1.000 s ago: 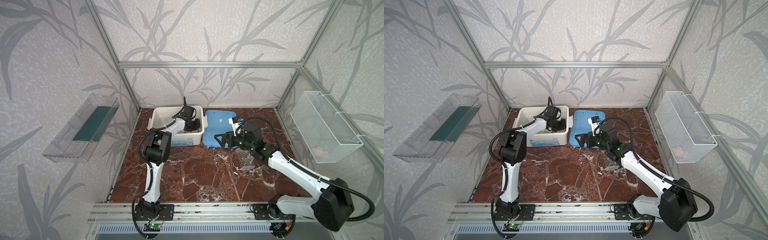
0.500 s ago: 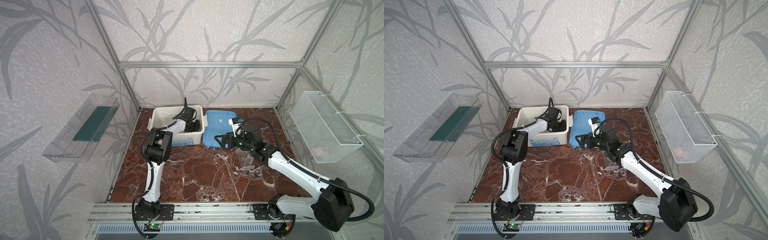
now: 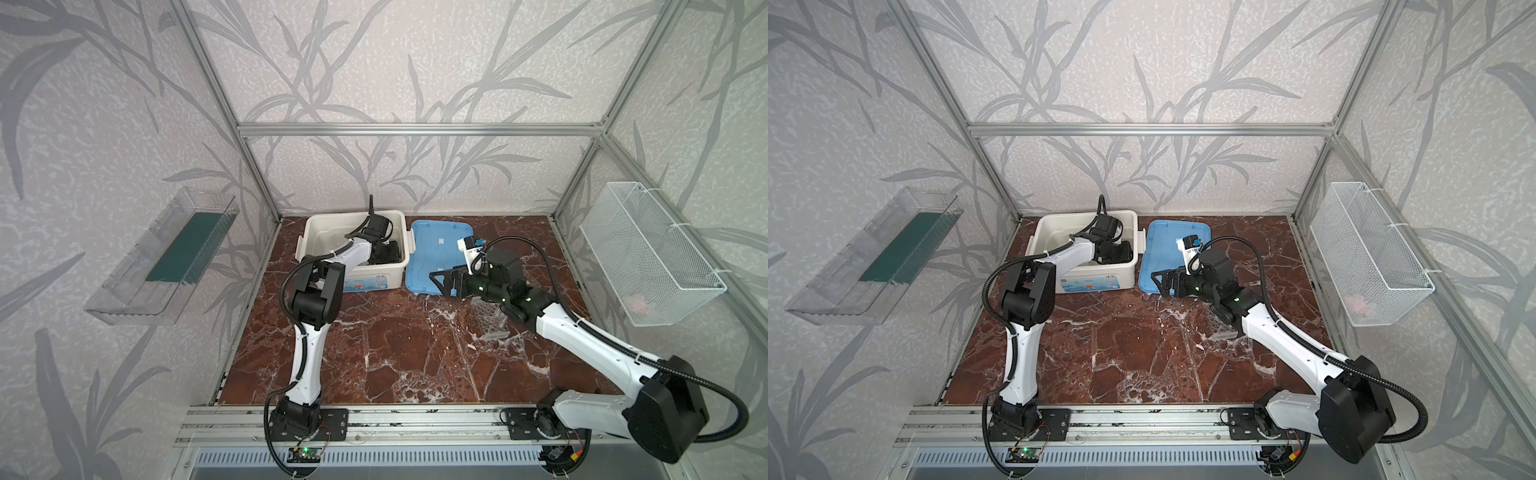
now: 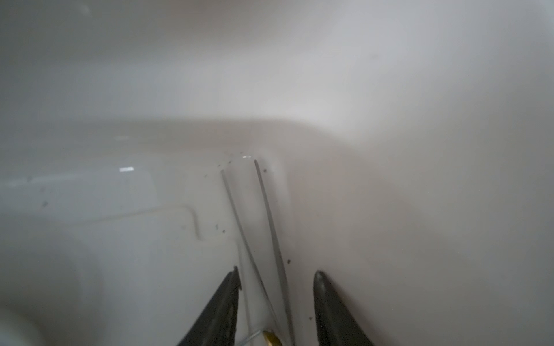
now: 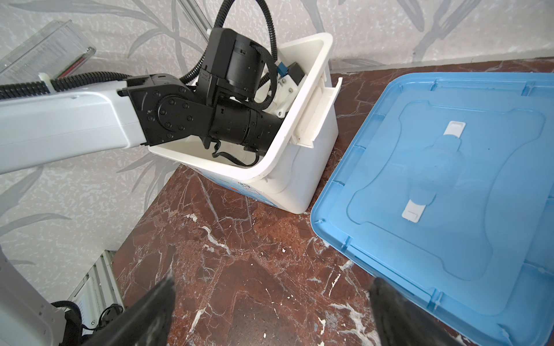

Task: Organize the chemistry lab equipment
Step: 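Lower the tweezers into the bin and open the left gripper, then withdraw the left gripper from the bin while the right gripper moves toward the blue lid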

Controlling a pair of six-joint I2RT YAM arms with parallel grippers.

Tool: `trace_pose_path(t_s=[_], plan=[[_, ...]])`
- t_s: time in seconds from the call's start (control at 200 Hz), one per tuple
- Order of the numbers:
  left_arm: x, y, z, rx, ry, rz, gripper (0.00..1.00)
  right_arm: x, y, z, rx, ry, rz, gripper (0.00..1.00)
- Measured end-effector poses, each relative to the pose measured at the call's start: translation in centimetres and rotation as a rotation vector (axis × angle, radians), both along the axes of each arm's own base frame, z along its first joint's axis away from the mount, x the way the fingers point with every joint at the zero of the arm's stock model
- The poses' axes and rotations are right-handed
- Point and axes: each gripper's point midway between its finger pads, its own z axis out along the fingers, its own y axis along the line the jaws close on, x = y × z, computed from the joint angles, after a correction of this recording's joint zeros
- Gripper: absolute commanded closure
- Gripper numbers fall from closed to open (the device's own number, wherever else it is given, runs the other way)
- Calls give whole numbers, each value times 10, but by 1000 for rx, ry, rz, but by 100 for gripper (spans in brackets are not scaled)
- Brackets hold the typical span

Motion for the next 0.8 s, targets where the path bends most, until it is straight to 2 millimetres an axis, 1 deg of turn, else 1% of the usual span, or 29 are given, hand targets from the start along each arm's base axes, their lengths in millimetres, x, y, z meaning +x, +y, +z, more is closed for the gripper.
trace_pose_path(t_s=[0.075,0.14,0.21,0.285,0.315,0.35,0.395,0.445,0.455,0.475,0.485,0.56,0.63,0.69,0.8], plan=[[-3,6,4,26,6,9,45,0,-1,2,0,-7,-5,1],[-5,10,12,43,2,13,45,0,-2,5,2,-14,-7,1],[-7,13,28,45,-17,16,45,0,-3,6,1,-18,-9,1],[-7,13,53,35,-58,18,43,0,-3,5,-1,-19,-11,1],[-6,14,66,27,-80,20,40,0,-3,5,-4,-20,-11,1],[-7,14,81,16,-107,24,33,-1,-4,4,-10,-20,-10,1],[-8,14,103,1,-147,26,23,-1,-5,3,-22,-20,-13,0],[-12,15,128,-27,-190,42,3,-2,-7,1,-36,-18,-17,1],[-13,16,134,-27,-202,38,2,-2,-8,1,-39,-19,-17,1],[-15,16,142,-38,-218,44,1,-3,-9,0,-48,-16,-18,1],[-18,17,149,-43,-232,44,1,-3,-10,0,-51,-17,-18,1],[-33,22,185,-78,-299,58,1,-2,-14,2,-73,-14,-28,1],[-52,26,214,-118,-354,70,1,1,-20,8,-86,-12,-38,1],[-70,27,234,-171,-386,74,1,7,-28,16,-96,-8,-60,1],[-106,23,261,-266,-416,60,1,25,-42,35,-117,-19,-102,1]])
